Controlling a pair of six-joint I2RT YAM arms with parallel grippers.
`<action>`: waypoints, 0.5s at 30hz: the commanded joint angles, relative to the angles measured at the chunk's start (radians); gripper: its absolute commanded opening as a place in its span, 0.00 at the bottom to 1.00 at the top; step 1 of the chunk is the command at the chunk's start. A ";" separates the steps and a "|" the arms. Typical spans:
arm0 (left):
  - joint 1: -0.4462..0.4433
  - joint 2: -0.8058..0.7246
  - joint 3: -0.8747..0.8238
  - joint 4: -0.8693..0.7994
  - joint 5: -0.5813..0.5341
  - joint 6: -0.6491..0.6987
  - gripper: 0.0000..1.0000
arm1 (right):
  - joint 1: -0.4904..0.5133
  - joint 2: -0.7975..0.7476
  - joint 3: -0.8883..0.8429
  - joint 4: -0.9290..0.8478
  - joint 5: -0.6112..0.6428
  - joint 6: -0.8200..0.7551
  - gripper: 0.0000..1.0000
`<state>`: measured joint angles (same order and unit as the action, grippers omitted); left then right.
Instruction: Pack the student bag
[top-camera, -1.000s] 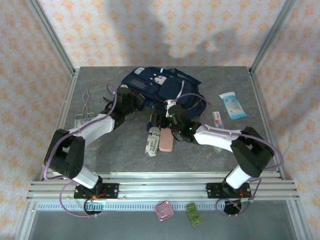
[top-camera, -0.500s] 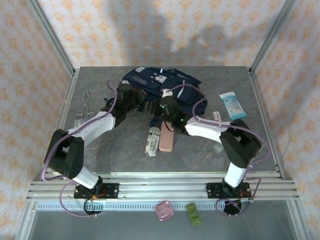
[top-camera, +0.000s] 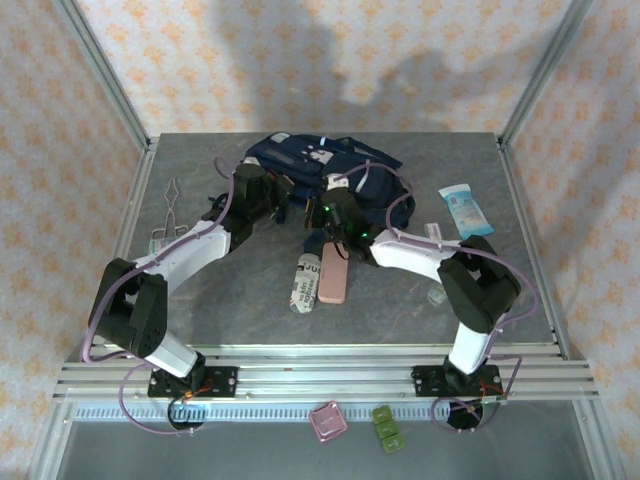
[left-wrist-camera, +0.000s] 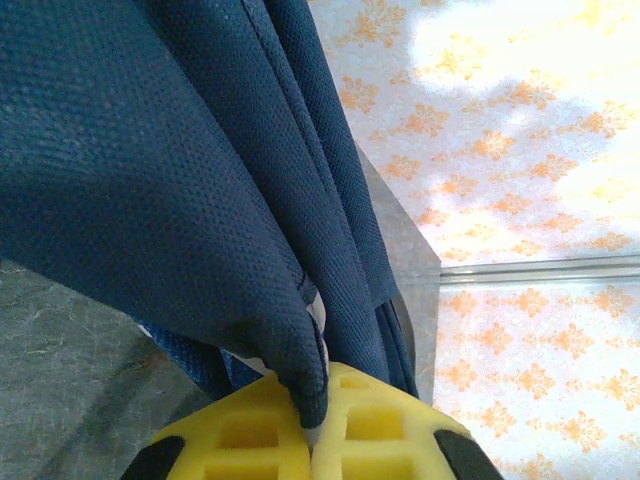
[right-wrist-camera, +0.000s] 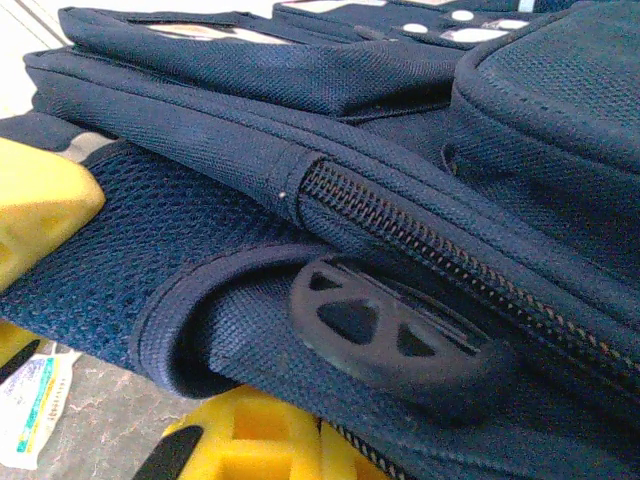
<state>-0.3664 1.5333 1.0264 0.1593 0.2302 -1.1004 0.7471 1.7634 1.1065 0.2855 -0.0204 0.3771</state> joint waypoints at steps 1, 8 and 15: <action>0.013 -0.074 0.069 0.082 -0.021 0.042 0.00 | -0.025 0.003 -0.006 -0.081 0.020 -0.028 0.00; 0.074 -0.075 -0.012 0.052 -0.072 0.111 0.00 | -0.094 -0.153 -0.163 -0.161 -0.049 0.016 0.00; 0.103 -0.078 -0.066 0.057 -0.103 0.172 0.00 | -0.135 -0.283 -0.270 -0.289 -0.023 -0.022 0.00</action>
<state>-0.3065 1.5238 0.9592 0.1207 0.2245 -0.9928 0.6464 1.5349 0.8799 0.1211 -0.1204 0.3725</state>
